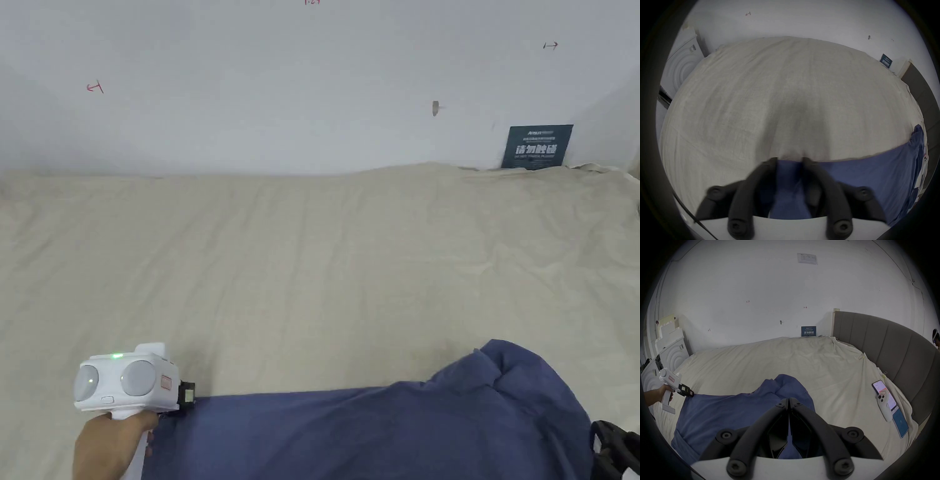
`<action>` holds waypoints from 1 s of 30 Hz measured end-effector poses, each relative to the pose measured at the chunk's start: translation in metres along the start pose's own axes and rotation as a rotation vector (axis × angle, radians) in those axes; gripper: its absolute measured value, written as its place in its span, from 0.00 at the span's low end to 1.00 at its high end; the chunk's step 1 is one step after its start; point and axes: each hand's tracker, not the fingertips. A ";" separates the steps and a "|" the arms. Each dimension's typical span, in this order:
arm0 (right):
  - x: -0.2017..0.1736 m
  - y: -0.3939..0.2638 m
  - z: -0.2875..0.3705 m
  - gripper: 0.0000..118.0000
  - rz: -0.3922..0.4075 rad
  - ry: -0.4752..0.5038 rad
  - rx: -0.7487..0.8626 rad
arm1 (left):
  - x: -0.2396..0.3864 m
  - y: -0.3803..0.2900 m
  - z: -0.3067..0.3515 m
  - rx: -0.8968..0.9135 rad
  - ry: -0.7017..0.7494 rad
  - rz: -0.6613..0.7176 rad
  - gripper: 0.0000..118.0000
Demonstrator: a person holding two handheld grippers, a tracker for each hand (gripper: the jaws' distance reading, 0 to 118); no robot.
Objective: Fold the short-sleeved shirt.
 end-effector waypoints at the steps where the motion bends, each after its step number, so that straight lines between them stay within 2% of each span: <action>1: 0.001 0.000 -0.001 0.00 -0.002 0.001 -0.004 | 0.000 -0.001 0.002 0.006 0.003 -0.023 0.01; 6: 0.013 0.016 -0.018 0.01 -0.040 0.026 -0.044 | -0.002 -0.004 0.025 0.057 -0.049 -0.024 0.00; 7: 0.017 0.022 -0.028 0.06 -0.041 0.028 -0.061 | -0.004 -0.006 0.035 0.087 -0.085 -0.010 0.00; 8: 0.021 0.028 -0.038 0.18 -0.048 0.036 -0.083 | -0.005 -0.008 0.047 0.113 -0.112 -0.003 0.00; 9: 0.025 0.033 -0.049 0.39 -0.048 0.040 -0.098 | -0.001 -0.013 0.064 0.129 -0.130 -0.010 0.00; 10: 0.029 0.037 -0.062 0.69 -0.051 0.052 -0.122 | 0.000 -0.018 0.077 0.158 -0.137 -0.038 0.00; 11: 0.032 0.042 -0.077 0.84 -0.047 0.049 -0.150 | -0.001 -0.022 0.088 0.174 -0.140 -0.053 0.00; 12: 0.034 0.045 -0.091 0.88 -0.030 0.050 -0.182 | -0.002 -0.025 0.096 0.183 -0.143 -0.055 0.00; 16: 0.042 0.052 -0.151 0.87 -0.003 0.048 -0.261 | -0.008 -0.032 0.124 0.196 -0.178 -0.044 0.00; 19: 0.037 0.053 -0.184 0.87 0.053 0.030 -0.356 | -0.010 -0.032 0.130 0.202 -0.176 -0.055 0.00; 21: 0.034 0.053 -0.199 0.82 0.057 0.033 -0.391 | -0.012 -0.031 0.129 0.197 -0.175 -0.054 0.00; 24: 0.036 0.053 -0.217 0.61 0.026 0.043 -0.433 | -0.012 -0.032 0.128 0.189 -0.173 -0.049 0.00; 26: 0.032 0.051 -0.219 0.35 0.051 0.069 -0.453 | -0.014 -0.031 0.124 0.186 -0.173 -0.041 0.00; 28: 0.032 0.048 -0.216 0.01 0.079 0.069 -0.434 | -0.014 -0.034 0.123 0.183 -0.170 -0.036 0.00; 29: 0.031 0.048 -0.209 0.01 0.109 0.065 -0.406 | -0.015 -0.034 0.121 0.182 -0.166 -0.034 0.00; 30: 0.032 0.049 -0.202 0.01 0.104 0.079 -0.390 | -0.015 -0.036 0.122 0.182 -0.162 -0.031 0.00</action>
